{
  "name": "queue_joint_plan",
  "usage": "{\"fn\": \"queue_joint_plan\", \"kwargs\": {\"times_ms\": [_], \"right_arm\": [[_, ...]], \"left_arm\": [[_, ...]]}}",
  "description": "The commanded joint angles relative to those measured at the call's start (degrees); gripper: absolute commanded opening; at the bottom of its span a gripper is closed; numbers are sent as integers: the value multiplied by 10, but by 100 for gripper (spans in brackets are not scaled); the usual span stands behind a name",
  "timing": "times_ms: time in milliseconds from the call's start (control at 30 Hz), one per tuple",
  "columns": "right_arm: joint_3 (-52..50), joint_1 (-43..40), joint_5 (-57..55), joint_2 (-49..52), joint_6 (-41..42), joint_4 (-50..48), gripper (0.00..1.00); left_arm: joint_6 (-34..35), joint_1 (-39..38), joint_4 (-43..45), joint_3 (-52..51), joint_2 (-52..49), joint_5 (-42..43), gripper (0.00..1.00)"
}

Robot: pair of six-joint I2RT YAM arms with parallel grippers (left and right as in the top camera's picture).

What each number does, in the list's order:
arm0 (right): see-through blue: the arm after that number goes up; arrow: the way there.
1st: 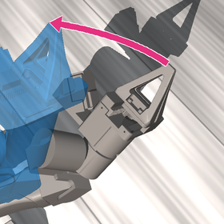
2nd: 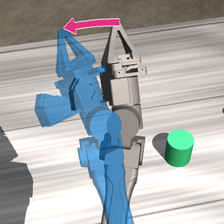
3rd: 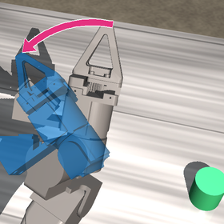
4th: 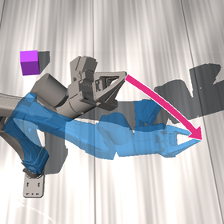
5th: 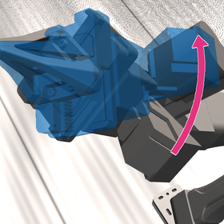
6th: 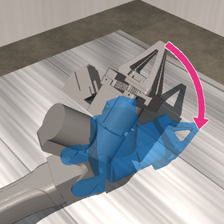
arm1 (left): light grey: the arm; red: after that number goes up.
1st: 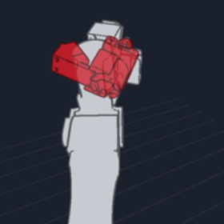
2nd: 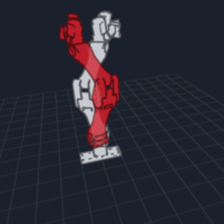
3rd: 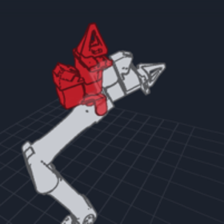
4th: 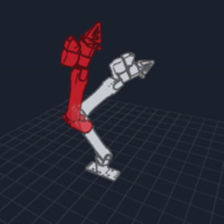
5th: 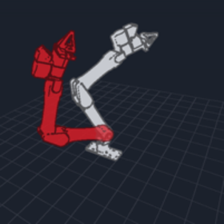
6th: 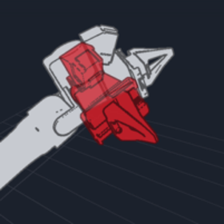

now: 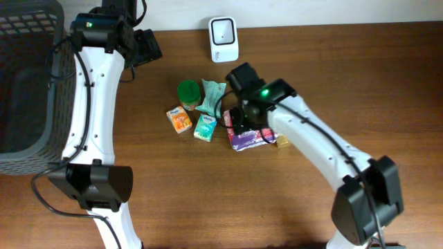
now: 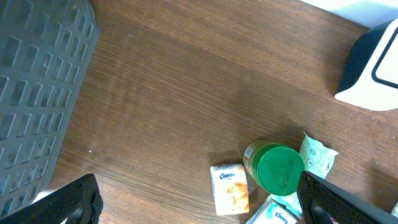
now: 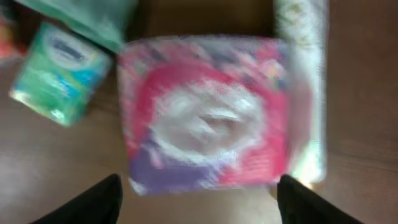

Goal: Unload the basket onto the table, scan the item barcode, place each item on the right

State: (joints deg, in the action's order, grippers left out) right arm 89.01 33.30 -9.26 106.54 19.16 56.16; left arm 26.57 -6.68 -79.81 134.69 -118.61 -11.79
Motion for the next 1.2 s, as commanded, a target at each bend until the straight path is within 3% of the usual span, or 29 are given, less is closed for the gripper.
{"fn": "queue_joint_plan", "kwargs": {"times_ms": [0, 167, 433, 533, 700, 733, 767, 833, 933, 1000, 1067, 1167], "right_arm": [[-6, 70, -91, 38, 16, -23, 74], [-6, 113, -212, 104, 68, -30, 74], [-6, 110, -219, 145, 67, -31, 70], [-6, 109, -219, 156, 74, -31, 48], [-6, 109, -230, 157, 80, -33, 47], [-6, 109, -229, 157, 80, -33, 37], [-6, 109, -223, 157, 79, -33, 10], [-4, 106, -205, 153, 79, -25, 4], [26, 70, -151, 129, 78, 13, 4], [56, 21, -65, 105, 34, 31, 4], [87, -44, 131, 79, -58, 39, 4], [118, -122, 376, 59, -120, 72, 4]], "left_arm": [[-6, 0, 0, -1, -4, 0, 99], [-6, 0, 0, -1, -4, 0, 99], [-6, 0, 0, -1, -4, 0, 99], [-6, 0, 0, -1, -4, 0, 99], [-6, 0, 0, -1, -4, 0, 99], [-6, 0, 0, -1, -4, 0, 99], [-6, 0, 0, -1, -4, 0, 99], [-6, 0, 0, -1, -4, 0, 99], [-6, 0, 0, -1, -4, 0, 99], [-6, 0, 0, -1, -4, 0, 99], [-6, 0, 0, -1, -4, 0, 99], [-6, 0, 0, -1, -4, 0, 99]]}}
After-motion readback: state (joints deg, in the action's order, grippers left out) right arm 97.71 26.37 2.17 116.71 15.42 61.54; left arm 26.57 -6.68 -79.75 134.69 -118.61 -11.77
